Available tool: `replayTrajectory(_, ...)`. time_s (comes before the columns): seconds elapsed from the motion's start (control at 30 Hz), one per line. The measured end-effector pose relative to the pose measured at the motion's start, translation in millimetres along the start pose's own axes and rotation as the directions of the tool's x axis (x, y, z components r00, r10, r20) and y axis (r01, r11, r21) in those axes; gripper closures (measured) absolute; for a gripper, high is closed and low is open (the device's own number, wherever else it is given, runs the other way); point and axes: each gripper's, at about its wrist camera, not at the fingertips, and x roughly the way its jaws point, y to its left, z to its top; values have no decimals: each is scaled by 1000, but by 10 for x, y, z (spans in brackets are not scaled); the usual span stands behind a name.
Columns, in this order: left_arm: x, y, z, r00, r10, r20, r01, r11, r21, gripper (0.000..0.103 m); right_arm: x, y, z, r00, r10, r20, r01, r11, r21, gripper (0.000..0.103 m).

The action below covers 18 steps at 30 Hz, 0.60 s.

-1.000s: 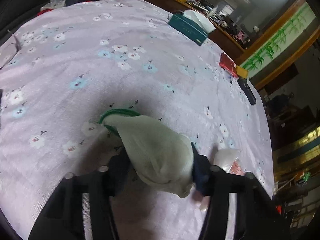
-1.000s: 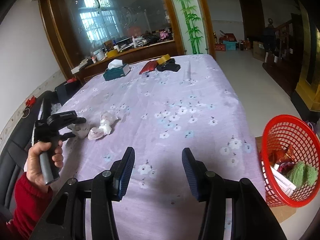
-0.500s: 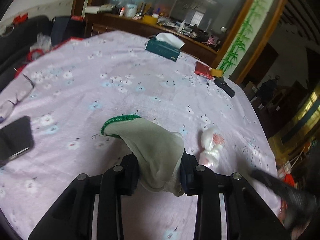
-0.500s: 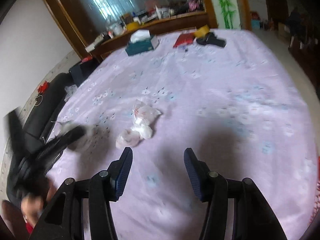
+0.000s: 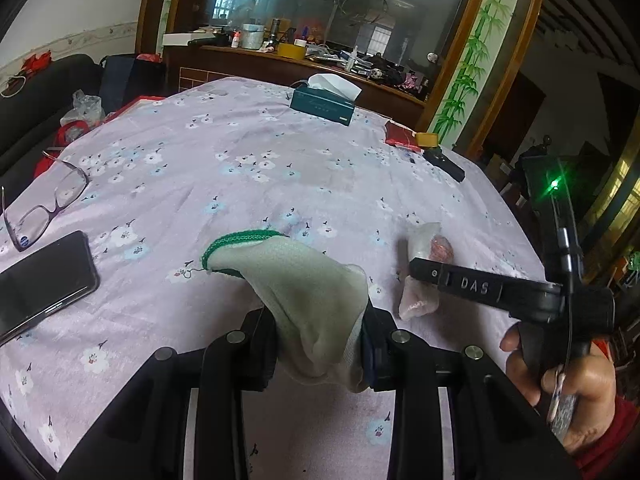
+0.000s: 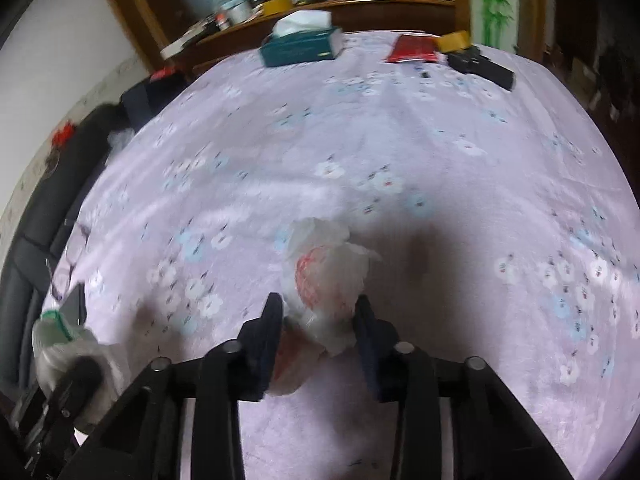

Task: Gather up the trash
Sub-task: 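Lift the white cloth and clear plastic bag off the table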

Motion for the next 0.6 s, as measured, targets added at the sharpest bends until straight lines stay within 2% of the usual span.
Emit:
replayTrajectory(0.07, 1, -39, -32, 1000, -6, -1, 6, 1000, 10, 72, -51, 41, -60, 999, -30, 21, 31, 999, -31, 69)
replayTrajectory(0.2, -9, -194, -112, 1000, -12, 7, 11, 999, 50, 72, -332, -52, -237, 996, -26, 89, 29, 999, -27, 70)
replayTrajectory(0.37, -42, -571, -243, 999, -38, 16, 35, 991, 131, 72, -840, -268, -618, 980, -44, 195, 46, 999, -5, 70)
replayTrajectory(0.6, -80, -1134, -508, 998, -65, 8, 61, 965, 256, 72, -1335, -559, -1129, 955, -113, 275, 116, 993, 5, 70)
